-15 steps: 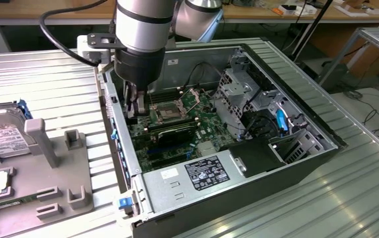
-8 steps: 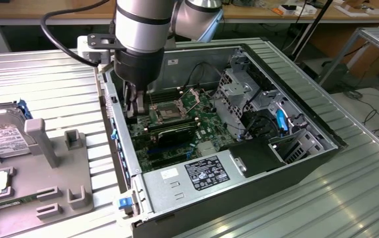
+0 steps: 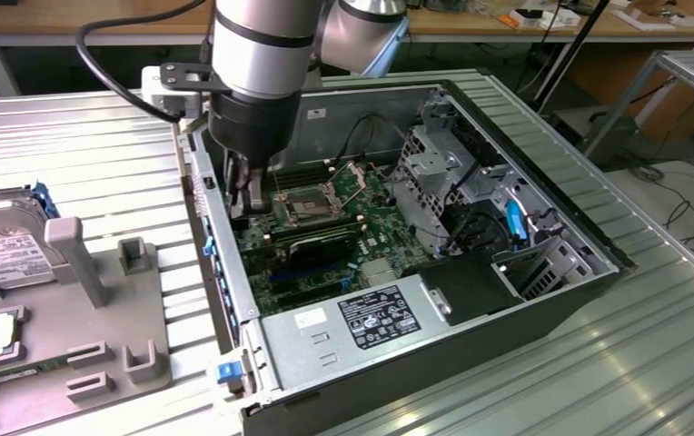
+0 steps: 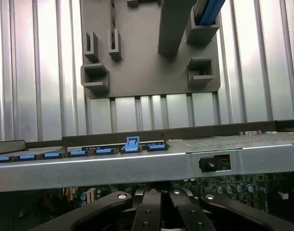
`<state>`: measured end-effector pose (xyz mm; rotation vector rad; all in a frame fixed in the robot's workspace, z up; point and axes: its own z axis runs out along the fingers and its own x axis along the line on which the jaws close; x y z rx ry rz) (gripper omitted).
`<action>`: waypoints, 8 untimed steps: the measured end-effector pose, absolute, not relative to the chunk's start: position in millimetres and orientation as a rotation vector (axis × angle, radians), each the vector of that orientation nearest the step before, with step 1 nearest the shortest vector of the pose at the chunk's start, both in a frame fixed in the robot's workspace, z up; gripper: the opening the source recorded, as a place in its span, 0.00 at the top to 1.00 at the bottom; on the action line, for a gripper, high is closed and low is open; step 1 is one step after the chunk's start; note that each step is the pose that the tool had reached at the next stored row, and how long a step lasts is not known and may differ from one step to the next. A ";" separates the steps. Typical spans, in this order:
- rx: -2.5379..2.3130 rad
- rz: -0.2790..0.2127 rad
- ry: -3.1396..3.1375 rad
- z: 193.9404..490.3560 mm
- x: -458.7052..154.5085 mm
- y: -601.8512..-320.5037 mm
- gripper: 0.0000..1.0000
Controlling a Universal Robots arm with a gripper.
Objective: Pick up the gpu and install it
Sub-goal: 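Press down on the gpu until it lock into place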
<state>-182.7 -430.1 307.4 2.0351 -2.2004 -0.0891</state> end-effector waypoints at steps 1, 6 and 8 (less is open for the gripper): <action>2.029 -0.091 -2.193 307.2 -182.7 -430.3 0.89; 2.022 -0.094 -2.185 306.9 -182.0 -430.6 0.89; 2.022 -0.094 -2.185 306.9 -181.5 -430.6 0.89</action>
